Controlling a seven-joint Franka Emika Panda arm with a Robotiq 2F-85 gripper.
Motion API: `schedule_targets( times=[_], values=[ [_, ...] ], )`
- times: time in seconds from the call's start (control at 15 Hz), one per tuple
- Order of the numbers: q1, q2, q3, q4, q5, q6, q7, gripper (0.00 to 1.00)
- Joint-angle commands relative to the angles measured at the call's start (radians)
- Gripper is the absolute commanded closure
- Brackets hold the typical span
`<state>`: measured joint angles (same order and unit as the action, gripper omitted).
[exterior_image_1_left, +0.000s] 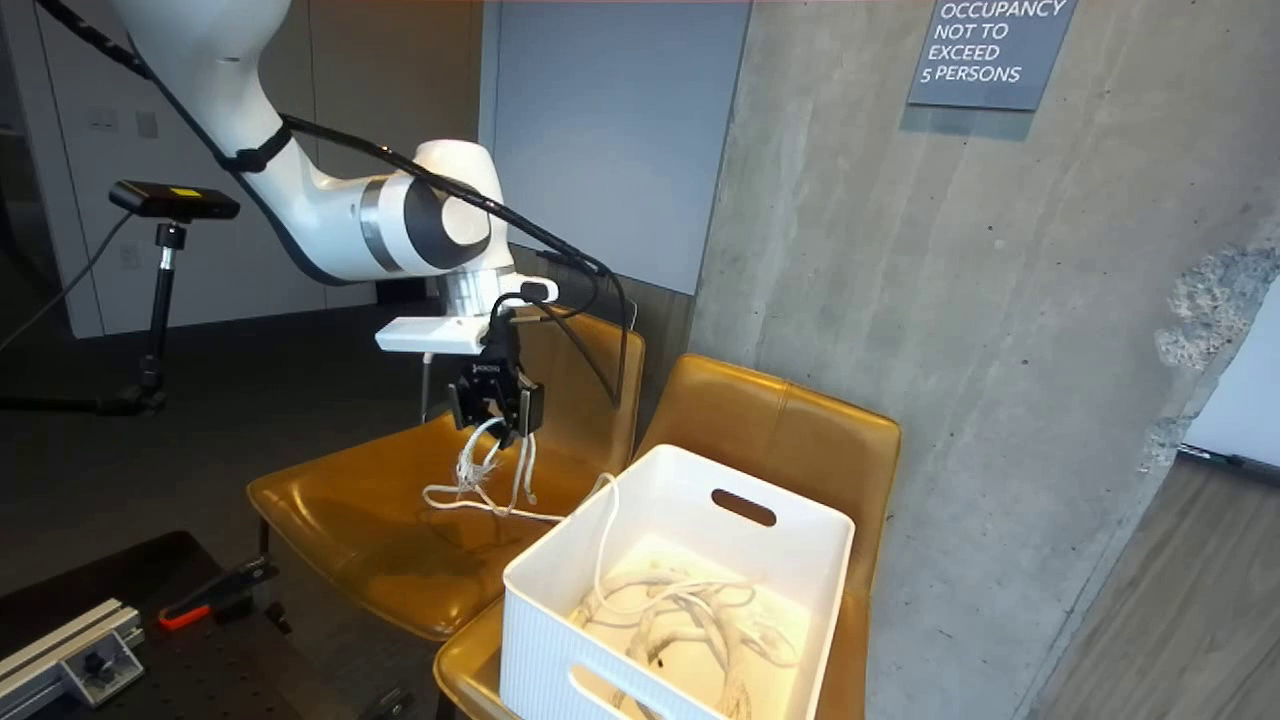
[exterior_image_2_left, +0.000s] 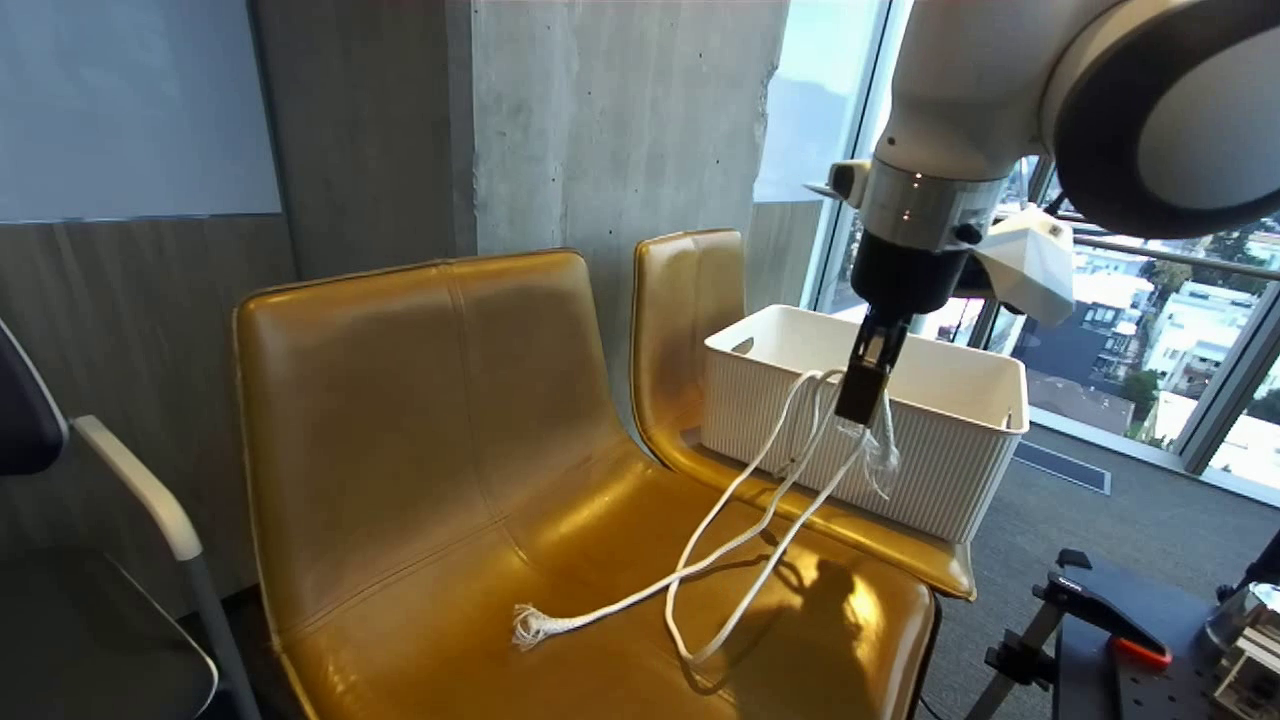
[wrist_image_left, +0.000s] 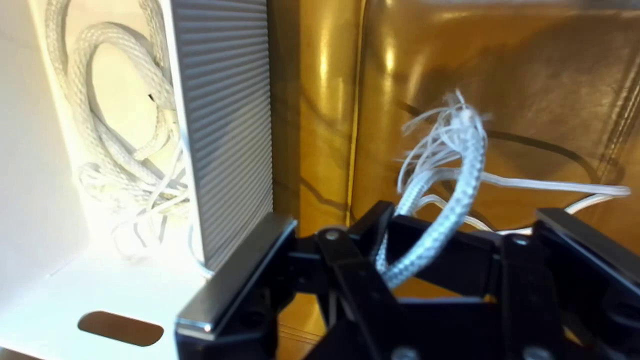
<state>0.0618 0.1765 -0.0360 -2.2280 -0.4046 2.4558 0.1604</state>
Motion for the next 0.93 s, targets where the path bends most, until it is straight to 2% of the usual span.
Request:
schedule_targets(
  times=[0.0,0.13,0.33,0.6,0.8,0.87],
  values=[
    [0.028,-0.083,0.044,-0.153,-0.007,0.151,-0.014,1.0],
    [0.063,-0.066,0.082,-0.15,-0.008,0.201,0.001,1.0],
    [0.116,-0.007,0.117,-0.087,-0.031,0.223,0.017,1.0],
    [0.146,0.046,0.11,0.004,-0.058,0.209,0.002,1.0],
    [0.141,0.081,0.094,0.068,-0.066,0.202,-0.017,1.0],
    [0.143,0.088,0.091,0.081,-0.061,0.196,-0.019,0.75]
  ],
)
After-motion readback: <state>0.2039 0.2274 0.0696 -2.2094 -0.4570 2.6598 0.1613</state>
